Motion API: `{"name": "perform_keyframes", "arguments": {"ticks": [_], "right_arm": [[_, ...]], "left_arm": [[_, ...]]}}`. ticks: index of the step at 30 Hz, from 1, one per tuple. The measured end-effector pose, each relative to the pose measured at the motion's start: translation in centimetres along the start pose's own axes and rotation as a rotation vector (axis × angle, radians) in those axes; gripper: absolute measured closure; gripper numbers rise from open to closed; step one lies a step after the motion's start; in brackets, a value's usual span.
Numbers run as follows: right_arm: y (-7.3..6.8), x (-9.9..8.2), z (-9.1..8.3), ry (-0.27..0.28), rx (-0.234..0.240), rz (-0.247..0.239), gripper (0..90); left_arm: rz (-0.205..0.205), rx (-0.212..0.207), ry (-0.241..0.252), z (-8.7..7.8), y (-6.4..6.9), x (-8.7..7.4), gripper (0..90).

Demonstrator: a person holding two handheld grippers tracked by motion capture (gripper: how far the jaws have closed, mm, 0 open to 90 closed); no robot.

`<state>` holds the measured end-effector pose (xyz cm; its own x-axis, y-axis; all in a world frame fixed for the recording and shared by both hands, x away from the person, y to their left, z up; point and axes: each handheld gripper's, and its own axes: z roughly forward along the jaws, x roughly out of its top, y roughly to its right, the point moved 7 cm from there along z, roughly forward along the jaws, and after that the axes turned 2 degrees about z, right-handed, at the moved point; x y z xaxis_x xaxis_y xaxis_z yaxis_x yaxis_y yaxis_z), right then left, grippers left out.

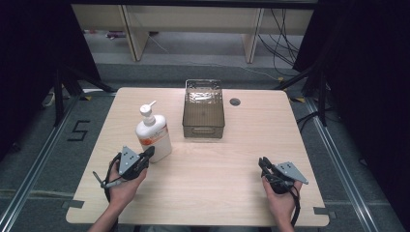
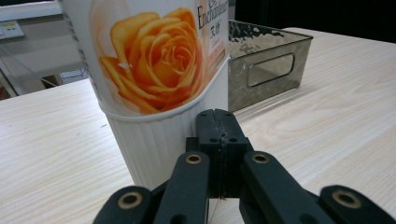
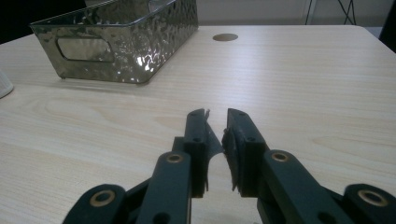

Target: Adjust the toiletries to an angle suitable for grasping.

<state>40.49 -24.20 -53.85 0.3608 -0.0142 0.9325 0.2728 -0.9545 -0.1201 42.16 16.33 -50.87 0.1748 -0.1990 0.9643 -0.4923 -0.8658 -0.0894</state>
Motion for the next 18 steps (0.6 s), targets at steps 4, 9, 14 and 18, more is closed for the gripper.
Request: {"name": "perform_keyframes", "arguments": {"ticks": [4,9,14,18], "right_arm": [[0.0,0.0,0.0,-0.001,-0.002,-0.001,78.9],[0.0,0.0,0.0,-0.001,-0.001,-0.001,78.8],[0.0,0.0,0.0,-0.001,0.0,0.009,78.7],[0.1,0.0,0.0,0.001,-0.002,-0.006,78.5]], "left_arm": [[-0.009,0.002,0.01,0.2,-0.4,-0.1,89.9],[-0.033,0.025,0.009,0.2,-1.1,-0.2,89.9],[-0.046,0.048,-0.003,0.2,-1.6,-0.4,89.9],[-0.054,0.062,-0.003,0.3,-2.0,-0.5,89.9]]}}
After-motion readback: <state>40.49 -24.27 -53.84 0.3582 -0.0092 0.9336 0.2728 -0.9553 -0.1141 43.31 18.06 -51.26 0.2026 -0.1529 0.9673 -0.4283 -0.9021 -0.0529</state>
